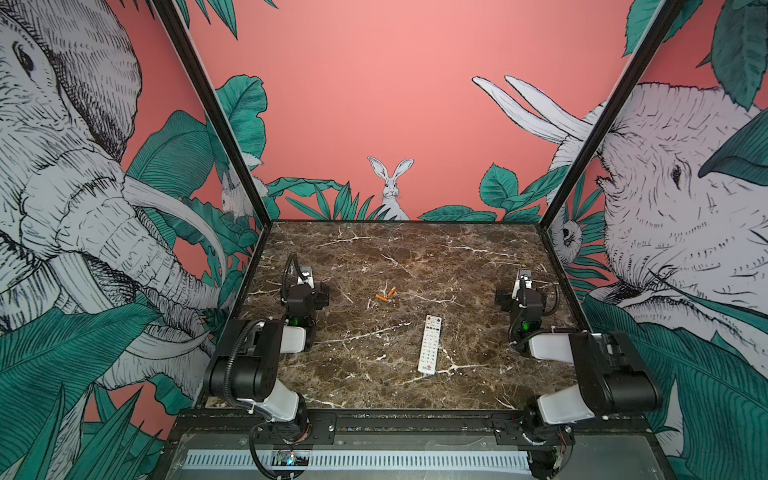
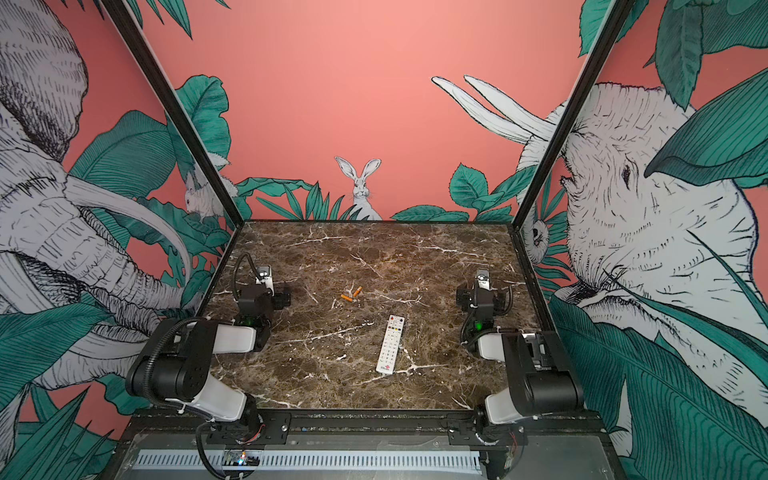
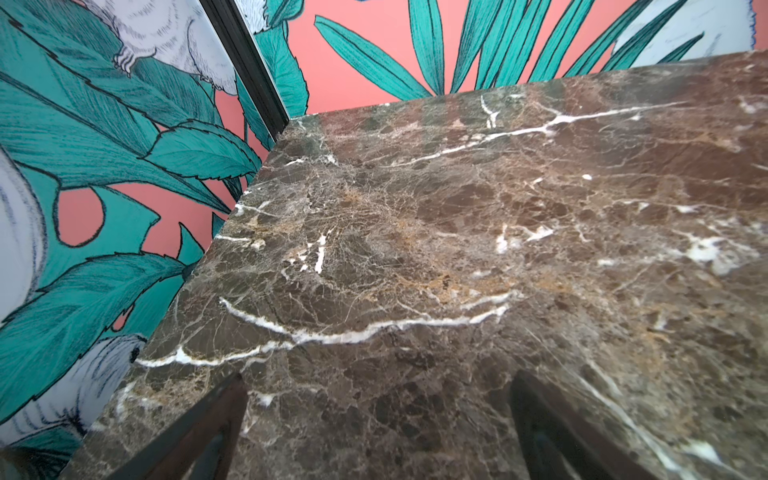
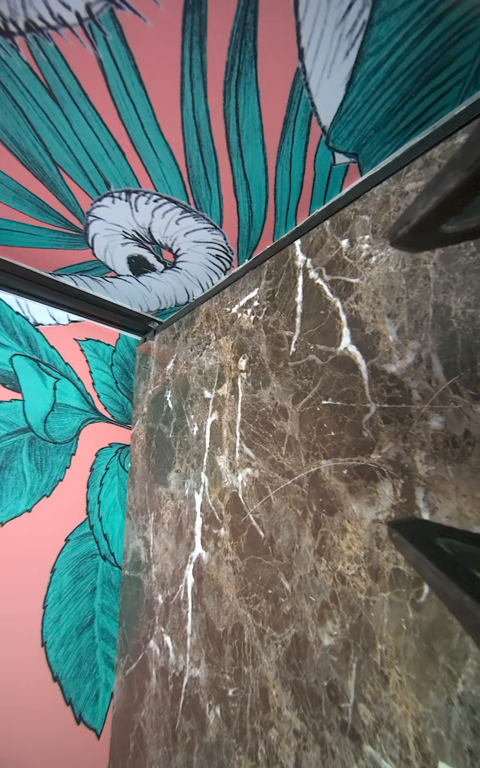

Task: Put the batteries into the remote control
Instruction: 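Move the left gripper toward the white remote while the right arm rises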

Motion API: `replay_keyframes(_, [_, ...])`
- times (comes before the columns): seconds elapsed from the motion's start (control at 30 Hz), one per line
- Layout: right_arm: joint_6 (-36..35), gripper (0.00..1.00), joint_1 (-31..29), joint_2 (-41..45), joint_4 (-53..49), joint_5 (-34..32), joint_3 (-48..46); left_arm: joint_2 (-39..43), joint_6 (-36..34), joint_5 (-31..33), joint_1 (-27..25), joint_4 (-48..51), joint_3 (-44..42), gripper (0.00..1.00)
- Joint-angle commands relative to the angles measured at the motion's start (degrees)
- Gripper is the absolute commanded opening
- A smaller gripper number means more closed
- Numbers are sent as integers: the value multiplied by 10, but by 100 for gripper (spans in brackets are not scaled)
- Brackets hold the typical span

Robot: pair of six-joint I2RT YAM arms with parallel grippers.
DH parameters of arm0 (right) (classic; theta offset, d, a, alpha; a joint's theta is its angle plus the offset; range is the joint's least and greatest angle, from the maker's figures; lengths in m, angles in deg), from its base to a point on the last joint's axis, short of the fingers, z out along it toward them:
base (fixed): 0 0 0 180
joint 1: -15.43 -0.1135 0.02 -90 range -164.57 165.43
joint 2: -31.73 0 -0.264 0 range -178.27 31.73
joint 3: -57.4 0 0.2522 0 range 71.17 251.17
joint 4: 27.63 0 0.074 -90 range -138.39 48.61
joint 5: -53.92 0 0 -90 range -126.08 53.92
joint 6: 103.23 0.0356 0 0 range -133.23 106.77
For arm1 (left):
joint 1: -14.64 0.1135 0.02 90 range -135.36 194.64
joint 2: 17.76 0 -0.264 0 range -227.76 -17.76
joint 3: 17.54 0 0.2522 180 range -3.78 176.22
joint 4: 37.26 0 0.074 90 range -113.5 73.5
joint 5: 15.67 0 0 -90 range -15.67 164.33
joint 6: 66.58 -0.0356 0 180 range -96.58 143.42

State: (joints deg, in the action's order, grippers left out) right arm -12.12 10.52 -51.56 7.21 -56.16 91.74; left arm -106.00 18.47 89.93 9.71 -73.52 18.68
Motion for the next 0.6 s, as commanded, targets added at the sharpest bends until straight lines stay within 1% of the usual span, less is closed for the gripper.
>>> replay_keyframes(0.0, [5, 99, 1, 29, -41, 5, 18, 32, -1, 0, 1, 17, 5, 99])
replay_keyframes(0.07, [8, 99, 1, 43, -57, 8, 17, 61, 10, 6, 2, 81, 17, 99])
replay_keyframes(0.2, [19, 99, 1, 70, -95, 19, 20, 102, 19, 7, 2, 147, 24, 99])
replay_keyframes(0.3, [23, 99, 0, 95, -157, 24, 33, 139, 23, 5, 2, 208, 30, 99])
replay_keyframes(0.43, [37, 99, 0, 124, -235, 33, 53, 192, 37, -3, -1, 330, 64, 99])
replay_keyframes(0.5, [47, 99, 0, 139, -279, 52, 66, 218, 53, -10, -8, 370, 74, 99])
replay_keyframes(0.57, [66, 99, 0, 151, -331, 70, 82, 244, 78, 6, -24, 424, 90, 99])
